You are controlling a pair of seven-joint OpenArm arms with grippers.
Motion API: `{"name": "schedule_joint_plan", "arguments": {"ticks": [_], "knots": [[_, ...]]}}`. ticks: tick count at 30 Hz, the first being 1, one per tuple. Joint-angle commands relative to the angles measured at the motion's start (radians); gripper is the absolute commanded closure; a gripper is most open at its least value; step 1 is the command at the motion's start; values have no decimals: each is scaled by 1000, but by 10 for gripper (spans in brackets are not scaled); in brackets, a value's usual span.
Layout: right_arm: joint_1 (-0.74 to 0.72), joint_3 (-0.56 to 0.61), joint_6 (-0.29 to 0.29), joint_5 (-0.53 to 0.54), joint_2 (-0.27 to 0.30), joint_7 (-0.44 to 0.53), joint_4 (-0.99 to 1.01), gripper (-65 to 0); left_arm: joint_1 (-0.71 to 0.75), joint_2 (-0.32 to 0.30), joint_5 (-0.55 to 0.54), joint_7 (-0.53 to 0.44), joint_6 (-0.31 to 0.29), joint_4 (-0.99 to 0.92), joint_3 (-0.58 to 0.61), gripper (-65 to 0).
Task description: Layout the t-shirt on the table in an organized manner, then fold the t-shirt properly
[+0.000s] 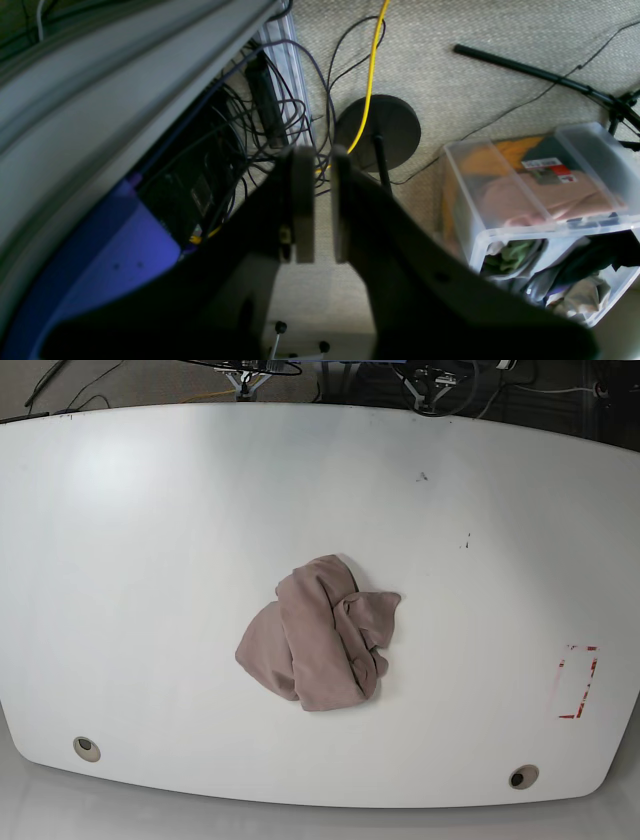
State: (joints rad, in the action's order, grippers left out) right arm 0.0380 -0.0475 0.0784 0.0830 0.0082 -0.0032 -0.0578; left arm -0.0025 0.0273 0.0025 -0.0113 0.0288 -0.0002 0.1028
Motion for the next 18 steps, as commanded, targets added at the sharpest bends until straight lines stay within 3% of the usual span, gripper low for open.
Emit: {"name": "schedule_joint_plan", "arguments": {"ticks": [1,18], "knots": [[3,1,4,-1,-2,0,-2,-51,0,2,3,-3,3,0,0,-60],[-2,2,1,-6,0,1,-5,-48,0,6,3,-1,3,0,-1,-42]]}}
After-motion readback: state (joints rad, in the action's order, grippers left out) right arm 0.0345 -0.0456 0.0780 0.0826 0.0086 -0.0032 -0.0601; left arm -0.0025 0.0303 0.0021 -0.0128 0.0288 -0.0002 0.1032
